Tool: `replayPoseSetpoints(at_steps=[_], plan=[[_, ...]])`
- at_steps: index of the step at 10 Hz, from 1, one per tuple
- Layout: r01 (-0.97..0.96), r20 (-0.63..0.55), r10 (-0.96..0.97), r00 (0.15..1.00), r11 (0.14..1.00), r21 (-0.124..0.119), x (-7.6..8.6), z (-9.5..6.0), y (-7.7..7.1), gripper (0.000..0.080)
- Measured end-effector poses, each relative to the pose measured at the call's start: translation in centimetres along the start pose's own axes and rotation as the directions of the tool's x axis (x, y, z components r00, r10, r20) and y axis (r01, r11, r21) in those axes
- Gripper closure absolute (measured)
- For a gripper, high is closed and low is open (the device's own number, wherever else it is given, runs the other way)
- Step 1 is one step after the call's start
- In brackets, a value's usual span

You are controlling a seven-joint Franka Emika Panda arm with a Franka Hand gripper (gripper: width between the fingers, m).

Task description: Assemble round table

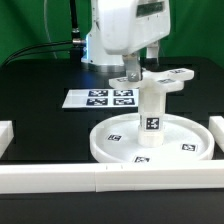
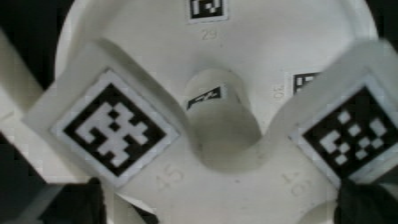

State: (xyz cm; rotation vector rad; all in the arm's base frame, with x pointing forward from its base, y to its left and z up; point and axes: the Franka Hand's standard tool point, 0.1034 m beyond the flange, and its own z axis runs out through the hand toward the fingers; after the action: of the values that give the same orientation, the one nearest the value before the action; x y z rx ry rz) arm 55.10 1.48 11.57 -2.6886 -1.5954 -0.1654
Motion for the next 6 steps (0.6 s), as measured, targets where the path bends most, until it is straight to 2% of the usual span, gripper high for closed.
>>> replayPoseSetpoints(at_steps=[1,4,6], plan=[[0.029,0.000,-0.029,1.000,1.000,-0.004,-0.15,0.00,0.05,0.0151],[-0.014,-0.019,0.013,1.000,0.999,-0.037,0.37,-0.02,-0.29,0.0151],[-0.018,-0.019,0.017,1.000,0.999,-0.038,0.39,-0.01,-0.32,0.0151]])
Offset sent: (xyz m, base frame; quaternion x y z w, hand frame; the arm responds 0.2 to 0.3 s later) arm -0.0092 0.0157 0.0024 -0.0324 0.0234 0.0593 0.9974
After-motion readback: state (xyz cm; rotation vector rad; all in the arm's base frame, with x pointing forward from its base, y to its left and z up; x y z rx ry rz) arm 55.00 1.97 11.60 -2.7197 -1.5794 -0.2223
